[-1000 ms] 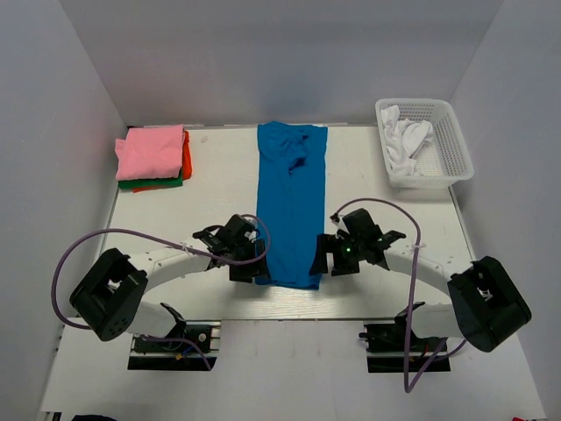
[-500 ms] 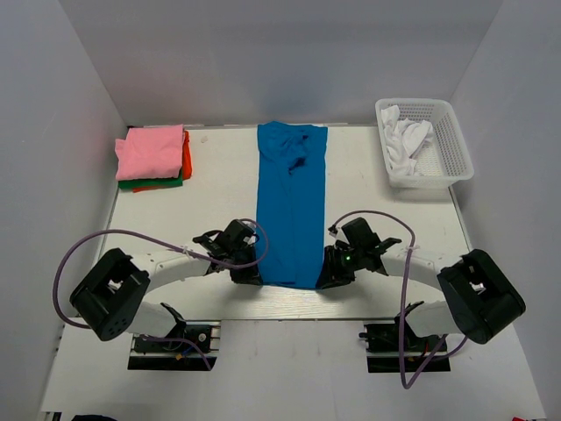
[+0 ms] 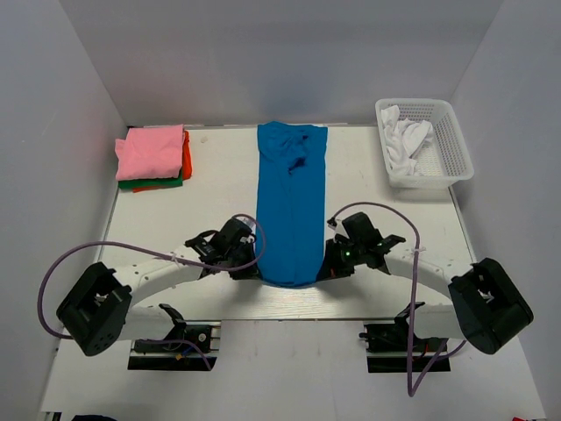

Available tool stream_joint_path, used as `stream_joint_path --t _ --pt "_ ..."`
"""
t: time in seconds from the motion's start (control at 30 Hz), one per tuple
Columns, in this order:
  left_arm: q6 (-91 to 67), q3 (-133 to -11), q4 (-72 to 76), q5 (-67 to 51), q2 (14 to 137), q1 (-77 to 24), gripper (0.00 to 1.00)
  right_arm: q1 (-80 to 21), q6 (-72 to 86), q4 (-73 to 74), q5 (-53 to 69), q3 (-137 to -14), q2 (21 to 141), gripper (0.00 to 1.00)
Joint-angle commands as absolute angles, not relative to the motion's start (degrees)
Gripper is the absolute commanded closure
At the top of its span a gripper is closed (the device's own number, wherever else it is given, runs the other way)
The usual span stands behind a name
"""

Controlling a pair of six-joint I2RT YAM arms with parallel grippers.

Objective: Fold and stack the t-shirts
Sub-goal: Grab the bottom of the folded rectangular tshirt with both arms, then fold the folded rectangular tshirt in 1/3 of the way

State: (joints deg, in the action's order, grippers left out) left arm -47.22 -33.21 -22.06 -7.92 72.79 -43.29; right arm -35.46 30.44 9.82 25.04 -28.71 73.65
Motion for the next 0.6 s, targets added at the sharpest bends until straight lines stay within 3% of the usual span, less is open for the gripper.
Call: stream_joint_path --t 0.0,0.17,0.4,0.57 --pt "-44.83 -38.39 -21.01 -4.14 69.43 -43.51 1.0 -35.42 28.56 10.81 19.79 -34.26 71.63 1.0" --pt "-44.21 -46.57 -23.02 1.12 76.19 -42.19 1.0 -34.55 29.7 10.46 11.62 -40.5 74.26 1.0" --pt "-44.13 -68.01 -31.99 17.11 87.62 -38.16 1.0 -31.64 27.6 10.81 0.81 -53.42 83.05 1.0" --pt "-40.52 -78.28 -30.59 18.63 95.78 -35.16 1.0 -28.31 25.49 11.77 -2.02 -65.37 91.21 1.0"
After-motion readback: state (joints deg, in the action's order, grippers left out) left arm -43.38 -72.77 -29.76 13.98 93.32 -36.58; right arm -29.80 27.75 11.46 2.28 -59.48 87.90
